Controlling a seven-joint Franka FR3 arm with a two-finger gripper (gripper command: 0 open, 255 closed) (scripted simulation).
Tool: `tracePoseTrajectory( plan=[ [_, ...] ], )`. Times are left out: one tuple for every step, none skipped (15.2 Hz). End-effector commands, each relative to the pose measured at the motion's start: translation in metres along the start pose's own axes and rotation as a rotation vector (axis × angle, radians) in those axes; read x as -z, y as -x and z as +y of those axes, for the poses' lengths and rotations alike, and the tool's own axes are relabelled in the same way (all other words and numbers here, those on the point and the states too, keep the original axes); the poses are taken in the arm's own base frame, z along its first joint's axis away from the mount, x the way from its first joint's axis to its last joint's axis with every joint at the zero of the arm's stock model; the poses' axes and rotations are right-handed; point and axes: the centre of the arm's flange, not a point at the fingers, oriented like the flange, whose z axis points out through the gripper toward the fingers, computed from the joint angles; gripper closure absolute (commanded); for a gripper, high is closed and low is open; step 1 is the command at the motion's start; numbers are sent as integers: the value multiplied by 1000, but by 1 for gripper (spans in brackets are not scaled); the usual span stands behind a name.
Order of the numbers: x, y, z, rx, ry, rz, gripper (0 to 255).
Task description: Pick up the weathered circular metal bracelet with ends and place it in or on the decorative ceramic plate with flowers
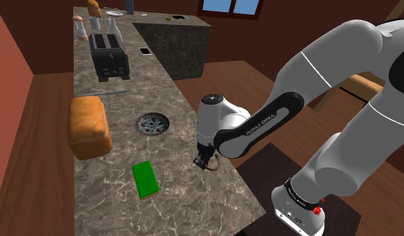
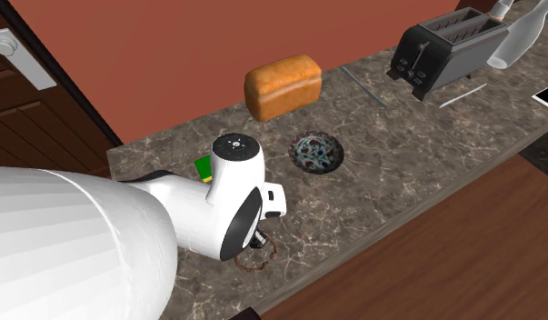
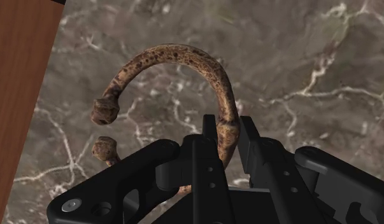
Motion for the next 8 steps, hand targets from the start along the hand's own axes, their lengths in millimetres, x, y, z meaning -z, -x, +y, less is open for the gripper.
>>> tracePoseTrajectory(
  plan=[
    [0, 0, 0, 0, 0, -1, 255],
    [0, 0, 0, 0, 0, -1, 255],
    [0, 0, 0, 0, 0, -1, 255],
    [0, 0, 0, 0, 0, 0, 255],
    [5, 1, 0, 0, 0, 0, 255],
    [10, 1, 0, 0, 0, 0, 255],
    [15, 2, 0, 0, 0, 0, 255],
    [21, 3, 0, 0, 0, 0, 255]
  ],
)
